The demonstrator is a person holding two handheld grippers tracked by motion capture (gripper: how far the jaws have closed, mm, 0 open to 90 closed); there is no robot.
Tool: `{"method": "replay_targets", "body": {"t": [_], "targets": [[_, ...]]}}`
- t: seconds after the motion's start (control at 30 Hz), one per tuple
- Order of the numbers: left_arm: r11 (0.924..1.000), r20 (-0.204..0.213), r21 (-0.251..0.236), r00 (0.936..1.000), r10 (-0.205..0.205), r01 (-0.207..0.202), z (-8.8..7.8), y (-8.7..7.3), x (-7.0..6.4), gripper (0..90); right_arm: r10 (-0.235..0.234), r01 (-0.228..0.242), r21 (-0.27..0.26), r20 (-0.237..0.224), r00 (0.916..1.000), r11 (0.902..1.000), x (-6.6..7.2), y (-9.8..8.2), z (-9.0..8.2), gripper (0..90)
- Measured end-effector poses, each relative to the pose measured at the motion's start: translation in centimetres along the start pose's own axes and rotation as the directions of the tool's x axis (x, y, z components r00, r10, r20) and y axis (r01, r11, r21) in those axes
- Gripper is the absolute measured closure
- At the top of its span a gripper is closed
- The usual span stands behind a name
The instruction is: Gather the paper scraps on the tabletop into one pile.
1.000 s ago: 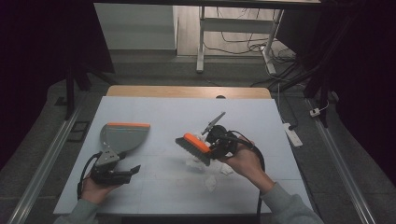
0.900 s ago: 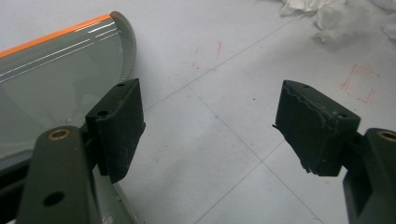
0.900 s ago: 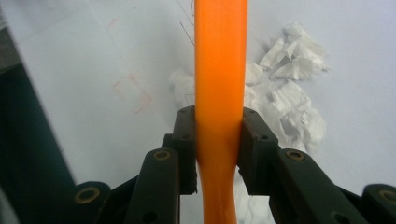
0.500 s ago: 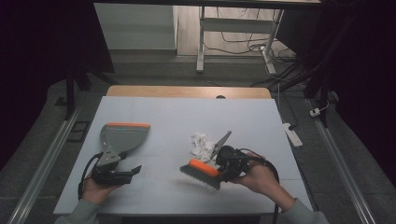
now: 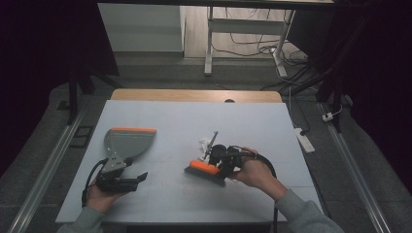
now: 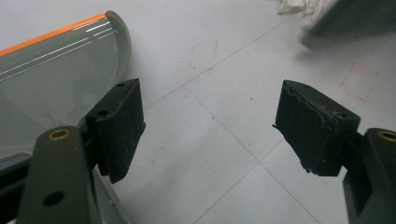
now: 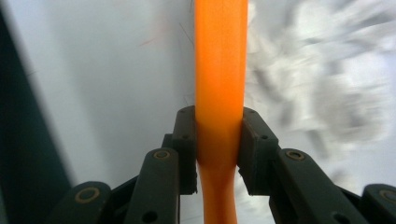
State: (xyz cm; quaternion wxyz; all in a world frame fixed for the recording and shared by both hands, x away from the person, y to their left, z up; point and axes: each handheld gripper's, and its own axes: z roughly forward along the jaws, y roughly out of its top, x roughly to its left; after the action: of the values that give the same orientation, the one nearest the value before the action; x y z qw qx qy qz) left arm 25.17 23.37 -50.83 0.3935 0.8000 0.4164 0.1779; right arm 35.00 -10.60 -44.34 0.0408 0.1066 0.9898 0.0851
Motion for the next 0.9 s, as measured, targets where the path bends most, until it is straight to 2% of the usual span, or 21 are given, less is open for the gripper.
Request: {"method": "replay_targets", "body": {"t": [0.03, 0.07, 0.2, 0.3, 0.47, 0.57, 0.7, 0.77, 0.9], "targets": [[1.0, 0.001, 0.0, 1.0, 0.001, -0.001, 0.0, 0.0, 0.0, 24.7, 0.015, -0.015, -0.001, 0.021, 0.9997, 0.9999, -0.5, 0.1, 0.0, 70.6], [1.0, 0.0, 0.0, 1.0, 0.001, -0.001, 0.0, 0.0, 0.0, 24.7, 0.034, -0.034, -0.008, 0.021, 0.9992, 0.9994, -0.9, 0.1, 0.1, 70.6], [1.0, 0.0, 0.0, 1.0, 0.001, -0.001, 0.0, 0.0, 0.1, 24.7, 0.047, -0.044, -0.055, 0.046, 0.9978, 0.9975, -1.5, -0.4, -0.3, 70.6], [1.0, 0.0, 0.001, 1.0, 0.0, 0.0, 0.0, 0.0, 0.1, 24.7, 0.078, -0.075, -0.123, 0.013, 0.9969, 0.9896, -1.5, -1.2, -1.7, 70.6], [1.0, -0.002, 0.0, 1.0, 0.003, -0.003, 0.0, 0.0, 0.0, 24.8, 0.121, -0.114, -0.209, 0.021, 0.9924, 0.9712, -1.7, -3.5, -4.7, 70.6], [1.0, -0.003, -0.004, 1.0, 0.0, 0.0, 0.0, 0.0, 0.0, 24.8, 0.159, -0.15, -0.201, 0.027, 0.987, 0.968, -2.2, -5.3, -5.6, 70.6], [1.0, -0.003, -0.002, 1.0, 0.003, -0.003, 0.0, 0.1, 0.0, 24.8, 0.182, -0.175, -0.148, 0.033, 0.9827, 0.9733, -2.6, -7.3, -5.1, 70.6], [1.0, -0.002, 0.0, 1.0, 0.005, -0.005, 0.1, 0.1, -0.1, 24.8, 0.172, -0.169, -0.135, 0.013, 0.985, 0.9763, -2.4, -8.0, -4.6, 70.6], [1.0, -0.001, 0.003, 1.0, 0.004, -0.004, 0.2, 0.1, -0.1, 24.8, 0.097, -0.101, -0.112, -0.047, 0.9942, 0.9885, -1.7, -8.5, -3.8, 70.6]]}}
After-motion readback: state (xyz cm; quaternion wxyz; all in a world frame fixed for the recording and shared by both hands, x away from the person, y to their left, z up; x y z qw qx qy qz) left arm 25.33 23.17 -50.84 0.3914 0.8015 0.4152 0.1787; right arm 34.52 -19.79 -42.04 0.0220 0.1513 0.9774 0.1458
